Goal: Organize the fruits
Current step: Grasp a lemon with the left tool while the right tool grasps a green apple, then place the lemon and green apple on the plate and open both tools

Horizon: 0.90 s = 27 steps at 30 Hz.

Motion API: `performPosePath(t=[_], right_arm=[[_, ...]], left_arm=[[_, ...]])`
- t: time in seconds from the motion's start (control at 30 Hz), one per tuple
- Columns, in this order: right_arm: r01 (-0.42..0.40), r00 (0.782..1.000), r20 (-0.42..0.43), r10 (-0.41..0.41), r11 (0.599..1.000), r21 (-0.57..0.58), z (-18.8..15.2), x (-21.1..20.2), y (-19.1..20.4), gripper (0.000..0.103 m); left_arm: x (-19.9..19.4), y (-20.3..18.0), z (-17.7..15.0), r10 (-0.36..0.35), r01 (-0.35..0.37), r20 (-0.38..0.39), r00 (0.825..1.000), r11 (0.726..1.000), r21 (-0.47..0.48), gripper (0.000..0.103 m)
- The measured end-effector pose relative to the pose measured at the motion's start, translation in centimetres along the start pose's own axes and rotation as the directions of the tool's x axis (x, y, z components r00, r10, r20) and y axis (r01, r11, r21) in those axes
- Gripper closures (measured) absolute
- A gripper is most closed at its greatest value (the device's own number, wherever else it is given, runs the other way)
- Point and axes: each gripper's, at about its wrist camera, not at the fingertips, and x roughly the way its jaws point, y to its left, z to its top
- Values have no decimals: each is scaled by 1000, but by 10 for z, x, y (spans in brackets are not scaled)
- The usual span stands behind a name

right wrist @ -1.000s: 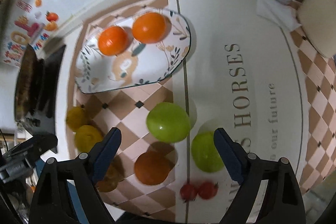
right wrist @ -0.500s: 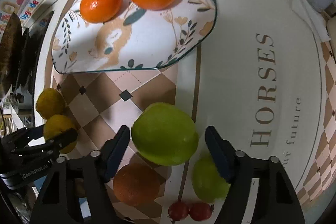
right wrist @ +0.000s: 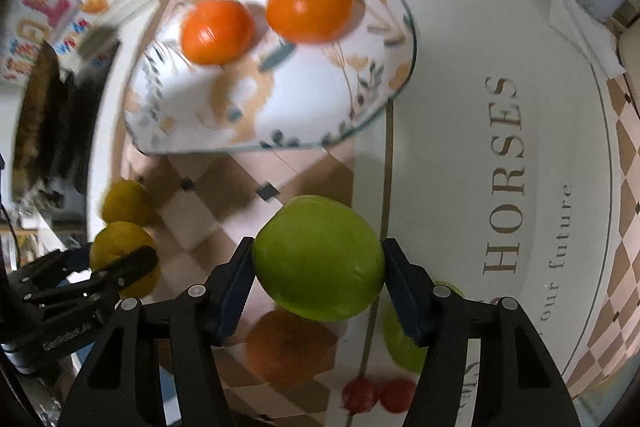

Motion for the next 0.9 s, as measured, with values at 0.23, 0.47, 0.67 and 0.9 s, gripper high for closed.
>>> performPosePath(t=[0.23,0.47,0.67,0.9], right_arm=[[-37,994,99,35,999,15,35,-41,19,38],[14,999,49,-16,998,54,72,-11,7,38],[61,998,-3,-61,997,54,87,17,7,38],[62,998,-18,-60,996,69,90,27,5,38]], left_arm=[[-70,-8,43,-73,71,118,990,997,21,42],[-59,1,122,17,-22,129,991,999,34,42],[-9,5,175,58,-59,35,998,998,29,42],[26,6,193,44,-42,-59,997,999,28,42]])
